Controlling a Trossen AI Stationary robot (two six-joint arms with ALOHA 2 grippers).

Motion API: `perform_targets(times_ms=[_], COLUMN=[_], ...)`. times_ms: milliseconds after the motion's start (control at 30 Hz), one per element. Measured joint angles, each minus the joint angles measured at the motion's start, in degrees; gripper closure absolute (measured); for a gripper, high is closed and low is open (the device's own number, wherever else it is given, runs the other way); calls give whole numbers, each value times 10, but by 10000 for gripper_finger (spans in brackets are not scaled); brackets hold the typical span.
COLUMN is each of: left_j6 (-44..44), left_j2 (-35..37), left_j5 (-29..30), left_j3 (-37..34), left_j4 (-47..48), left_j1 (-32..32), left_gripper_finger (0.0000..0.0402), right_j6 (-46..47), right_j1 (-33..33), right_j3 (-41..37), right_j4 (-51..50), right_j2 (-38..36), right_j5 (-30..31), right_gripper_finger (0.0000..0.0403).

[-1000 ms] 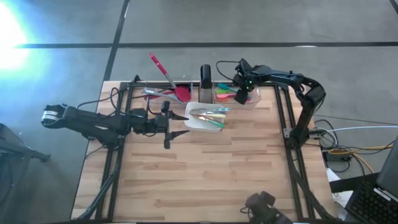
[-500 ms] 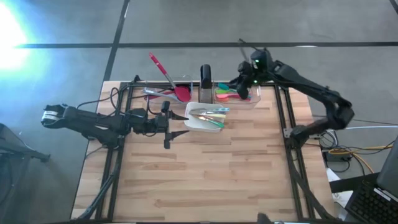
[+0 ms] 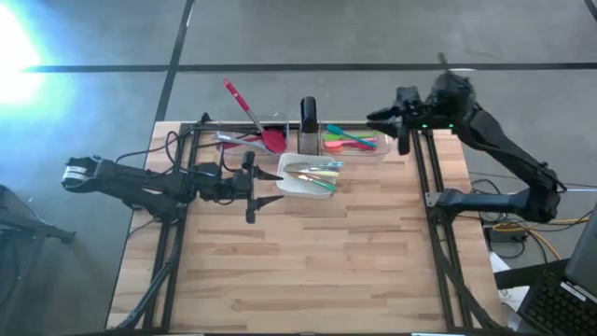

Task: Pick & Place Kitchen Items
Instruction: Return to Home Position

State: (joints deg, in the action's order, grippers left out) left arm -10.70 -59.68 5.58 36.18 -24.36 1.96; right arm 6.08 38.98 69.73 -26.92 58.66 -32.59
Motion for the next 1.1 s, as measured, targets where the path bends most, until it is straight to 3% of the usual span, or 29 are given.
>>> perform_targets(times_ms=[233,367,633,867,1100], left_j6=[0,0,0,0,0], left_j2=[0,0,0,0,0], left_j5=[0,0,0,0,0], left_j3=[0,0,0,0,0], left_j4=[0,0,0,0,0], left_j1=[0,0,0,0,0], left_gripper_finger=[172,172,172,172,172], right_j6=[-26,-113,-83,-95,-114], right_j1=[-36,-72,-94,-209,-318], right_j3=[-54,-175,-419,-557,-639], right_j4=[-1,71,261,349,367], right_j2=[-119,-201,-324,-403,-472], right_j5=[12,13,73,75,143], right_gripper_finger=[294,298,308,306,296])
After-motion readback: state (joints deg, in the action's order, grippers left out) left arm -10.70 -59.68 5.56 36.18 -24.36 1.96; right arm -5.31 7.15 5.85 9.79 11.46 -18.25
